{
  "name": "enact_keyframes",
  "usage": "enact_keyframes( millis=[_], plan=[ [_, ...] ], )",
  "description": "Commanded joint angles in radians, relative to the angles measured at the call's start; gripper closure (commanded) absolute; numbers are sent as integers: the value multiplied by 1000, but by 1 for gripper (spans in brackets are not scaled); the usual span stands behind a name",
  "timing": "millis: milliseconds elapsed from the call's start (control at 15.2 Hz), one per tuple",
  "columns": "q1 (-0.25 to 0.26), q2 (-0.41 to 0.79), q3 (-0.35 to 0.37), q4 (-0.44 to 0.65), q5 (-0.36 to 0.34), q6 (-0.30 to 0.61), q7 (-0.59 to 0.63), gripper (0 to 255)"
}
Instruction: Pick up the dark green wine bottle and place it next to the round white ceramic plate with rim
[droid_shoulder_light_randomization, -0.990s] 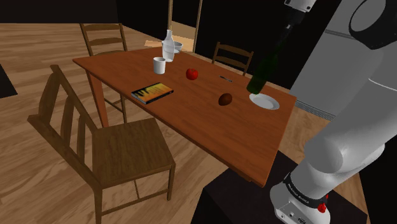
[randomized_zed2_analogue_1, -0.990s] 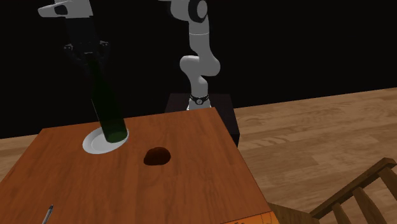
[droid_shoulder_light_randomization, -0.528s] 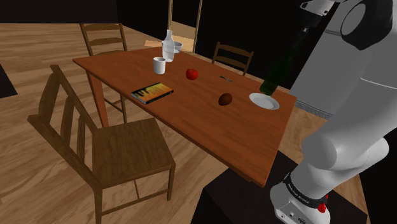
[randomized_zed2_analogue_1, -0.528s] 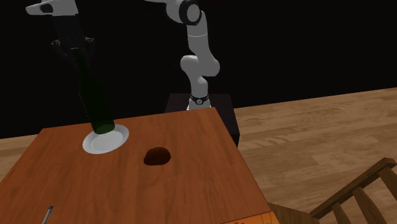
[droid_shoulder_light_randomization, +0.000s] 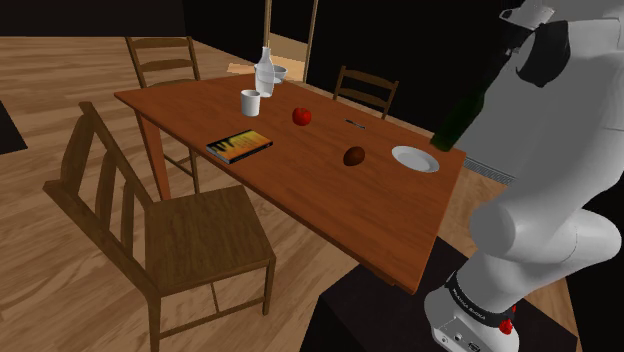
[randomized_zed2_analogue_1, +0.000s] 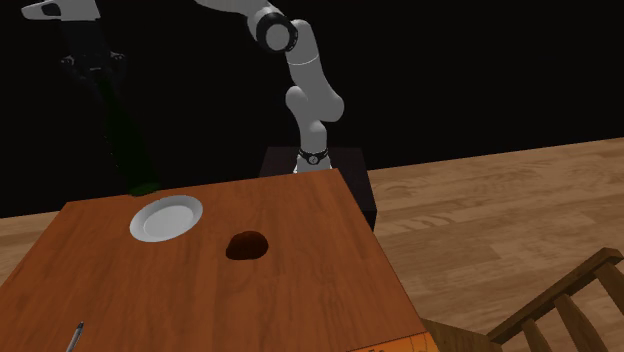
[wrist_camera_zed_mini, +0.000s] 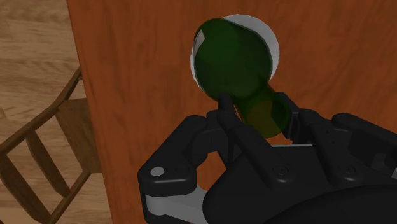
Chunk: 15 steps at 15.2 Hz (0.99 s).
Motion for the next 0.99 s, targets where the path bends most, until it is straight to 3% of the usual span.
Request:
enact_keyframes(
  millis=[0, 132, 924],
  plan=[
    [-65, 68, -8, 99, 39, -45, -43, 255],
    [-154, 159, -8, 240, 90, -106, -83, 255],
    [-59, 51, -17, -97, 28, 124, -109, 255]
  ],
)
